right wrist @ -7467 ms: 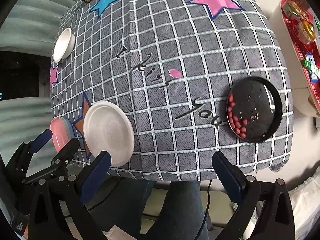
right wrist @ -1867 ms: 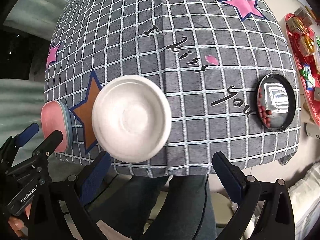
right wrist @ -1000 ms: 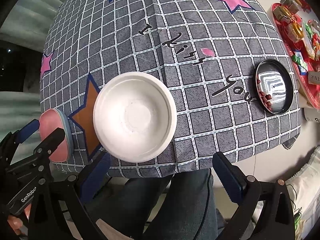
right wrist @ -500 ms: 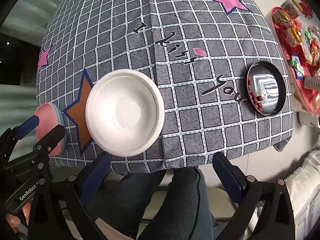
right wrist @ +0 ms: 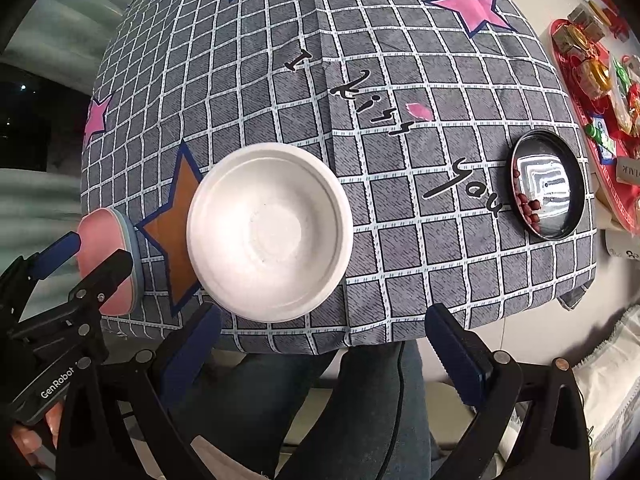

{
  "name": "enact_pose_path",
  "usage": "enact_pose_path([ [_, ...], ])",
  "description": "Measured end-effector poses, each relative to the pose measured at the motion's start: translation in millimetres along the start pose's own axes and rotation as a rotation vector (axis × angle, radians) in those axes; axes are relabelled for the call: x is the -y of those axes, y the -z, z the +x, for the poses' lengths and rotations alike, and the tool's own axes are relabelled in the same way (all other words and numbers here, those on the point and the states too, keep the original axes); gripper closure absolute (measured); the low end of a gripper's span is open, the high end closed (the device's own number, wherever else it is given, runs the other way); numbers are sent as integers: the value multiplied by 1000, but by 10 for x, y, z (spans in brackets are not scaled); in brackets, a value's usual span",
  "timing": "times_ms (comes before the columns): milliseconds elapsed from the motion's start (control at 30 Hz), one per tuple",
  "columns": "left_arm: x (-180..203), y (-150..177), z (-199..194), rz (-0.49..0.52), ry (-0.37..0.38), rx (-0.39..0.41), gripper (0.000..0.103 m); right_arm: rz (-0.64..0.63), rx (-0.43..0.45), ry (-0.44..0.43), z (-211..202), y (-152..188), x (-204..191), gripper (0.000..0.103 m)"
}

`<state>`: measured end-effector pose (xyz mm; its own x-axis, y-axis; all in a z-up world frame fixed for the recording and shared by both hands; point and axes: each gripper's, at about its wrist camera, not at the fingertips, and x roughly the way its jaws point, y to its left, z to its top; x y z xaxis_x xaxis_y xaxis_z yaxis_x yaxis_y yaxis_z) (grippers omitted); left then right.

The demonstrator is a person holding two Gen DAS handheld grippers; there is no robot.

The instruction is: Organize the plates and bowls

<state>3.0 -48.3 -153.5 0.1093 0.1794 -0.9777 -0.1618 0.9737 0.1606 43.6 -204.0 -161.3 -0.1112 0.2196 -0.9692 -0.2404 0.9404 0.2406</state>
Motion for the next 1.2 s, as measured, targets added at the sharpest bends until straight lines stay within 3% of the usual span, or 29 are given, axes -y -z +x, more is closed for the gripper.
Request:
enact_pose_path([
  [333,28,-21,-13,5,11,14,23,0,11,19,-35,3,34,1],
  [600,179,-1,-38,66,7,13,23,53,23,6,-95,90,156,1],
  [1000,150,18,-68,58,12,24,23,51,32,19,-133,113,172,1],
  [1200,20,24,8,9,7,-4,23,44,7,12,-9,85,157,1],
])
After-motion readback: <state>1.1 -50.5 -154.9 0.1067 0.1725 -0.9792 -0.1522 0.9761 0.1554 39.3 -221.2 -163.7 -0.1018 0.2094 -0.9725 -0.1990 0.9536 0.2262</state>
